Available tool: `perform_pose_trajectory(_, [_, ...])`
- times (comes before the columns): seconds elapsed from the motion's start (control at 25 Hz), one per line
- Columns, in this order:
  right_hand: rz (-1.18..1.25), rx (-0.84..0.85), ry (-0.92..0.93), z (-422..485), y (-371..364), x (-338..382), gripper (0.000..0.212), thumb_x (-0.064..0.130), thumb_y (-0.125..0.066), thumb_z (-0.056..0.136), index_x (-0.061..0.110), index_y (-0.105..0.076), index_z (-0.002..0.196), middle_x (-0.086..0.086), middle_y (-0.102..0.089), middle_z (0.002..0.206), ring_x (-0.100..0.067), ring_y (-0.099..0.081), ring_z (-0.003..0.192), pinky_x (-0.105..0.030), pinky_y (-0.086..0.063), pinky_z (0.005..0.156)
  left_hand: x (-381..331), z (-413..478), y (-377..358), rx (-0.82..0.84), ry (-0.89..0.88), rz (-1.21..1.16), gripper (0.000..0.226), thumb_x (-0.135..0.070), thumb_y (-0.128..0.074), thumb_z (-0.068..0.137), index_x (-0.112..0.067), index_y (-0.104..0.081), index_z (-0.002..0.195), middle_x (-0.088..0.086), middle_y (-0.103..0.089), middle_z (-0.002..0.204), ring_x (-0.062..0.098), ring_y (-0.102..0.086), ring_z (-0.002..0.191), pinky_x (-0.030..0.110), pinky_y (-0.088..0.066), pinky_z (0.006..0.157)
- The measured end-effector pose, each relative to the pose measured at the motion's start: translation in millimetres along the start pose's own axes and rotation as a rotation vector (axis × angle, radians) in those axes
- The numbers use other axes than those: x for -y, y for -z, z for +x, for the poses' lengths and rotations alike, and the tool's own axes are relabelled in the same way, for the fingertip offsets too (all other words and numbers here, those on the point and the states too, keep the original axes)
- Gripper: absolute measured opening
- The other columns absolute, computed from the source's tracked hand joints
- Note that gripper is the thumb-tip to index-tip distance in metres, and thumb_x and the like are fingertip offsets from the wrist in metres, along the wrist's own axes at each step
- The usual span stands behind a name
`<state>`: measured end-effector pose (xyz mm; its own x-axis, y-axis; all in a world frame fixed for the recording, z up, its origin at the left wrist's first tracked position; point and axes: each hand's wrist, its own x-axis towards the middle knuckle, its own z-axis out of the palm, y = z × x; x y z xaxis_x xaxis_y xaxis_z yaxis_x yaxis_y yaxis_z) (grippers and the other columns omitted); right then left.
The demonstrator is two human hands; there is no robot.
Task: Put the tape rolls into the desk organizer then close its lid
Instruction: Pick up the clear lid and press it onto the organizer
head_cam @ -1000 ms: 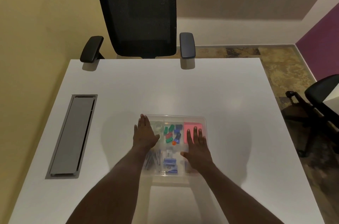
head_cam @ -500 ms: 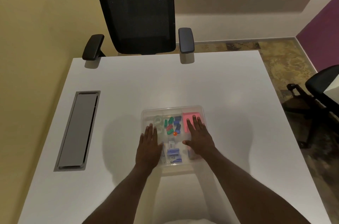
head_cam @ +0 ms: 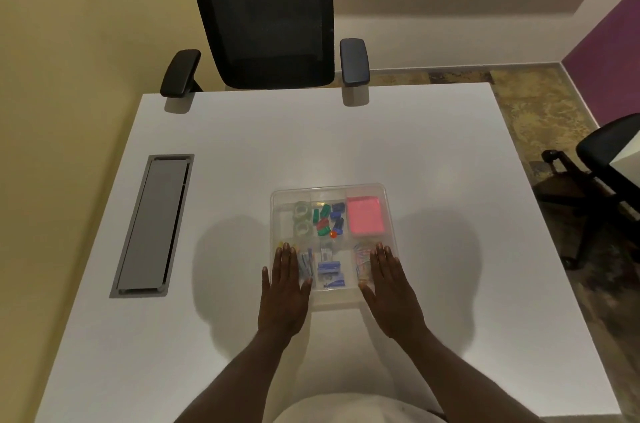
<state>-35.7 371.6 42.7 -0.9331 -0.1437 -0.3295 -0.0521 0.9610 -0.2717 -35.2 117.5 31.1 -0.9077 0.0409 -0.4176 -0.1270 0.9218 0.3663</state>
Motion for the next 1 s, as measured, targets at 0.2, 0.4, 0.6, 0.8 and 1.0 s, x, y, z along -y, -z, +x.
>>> perform_pose_trajectory(0.2, [-0.091,-0.007,0.052,-2,-11,-6,0.084,0.065,-0.022,0.102,0.013,0.01,0.16,-0.007,0.016,0.169,-0.021,0.017,0.157,-0.041,-0.004,0.13,6,2,-6,0.011,-0.017,-0.049,0.078,-0.056,-0.021,0.112,-0.025,0.035,0.159,-0.009,0.039,0.17,0.011,0.032,0.16,0.049,0.009,0.136])
perform_pose_trajectory(0.4, [-0.109,-0.045,0.077,2,-17,-10,0.088,0.067,-0.027,0.101,0.01,0.001,0.161,-0.01,0.009,0.17,-0.025,0.009,0.158,-0.043,-0.005,0.13,9,6,-12,-0.031,-0.023,-0.044,0.079,-0.062,-0.013,0.107,-0.027,0.035,0.159,-0.01,0.037,0.171,0.01,0.032,0.16,0.05,0.009,0.136])
perform_pose_trajectory(0.6, [-0.089,-0.026,0.076,-2,-11,-7,0.088,0.067,-0.028,0.1,0.012,0.004,0.161,-0.009,0.012,0.17,-0.023,0.013,0.158,-0.043,-0.004,0.13,3,0,-5,-0.033,-0.015,0.019,0.075,-0.066,0.003,0.101,-0.028,0.034,0.158,-0.006,0.033,0.173,0.014,0.025,0.164,0.054,0.009,0.136])
perform_pose_trajectory(0.8, [-0.008,-0.092,0.132,-7,-4,9,0.084,0.06,-0.043,0.099,0.011,-0.015,0.161,-0.004,-0.006,0.17,-0.021,-0.001,0.158,-0.042,-0.009,0.13,-19,-15,-2,-0.175,-0.135,0.007,0.08,-0.065,0.002,0.105,-0.017,0.002,0.169,0.004,0.001,0.174,0.026,0.0,0.165,0.056,-0.007,0.134])
perform_pose_trajectory(1.0, [-0.041,0.04,0.198,-1,-4,40,0.081,0.056,-0.045,0.1,0.018,-0.011,0.162,-0.003,-0.003,0.171,-0.021,0.002,0.158,-0.043,-0.007,0.13,-31,-13,-9,0.021,-0.249,0.059,0.085,-0.054,-0.041,0.108,-0.024,0.009,0.17,-0.006,0.016,0.178,0.016,0.016,0.166,0.041,0.002,0.139])
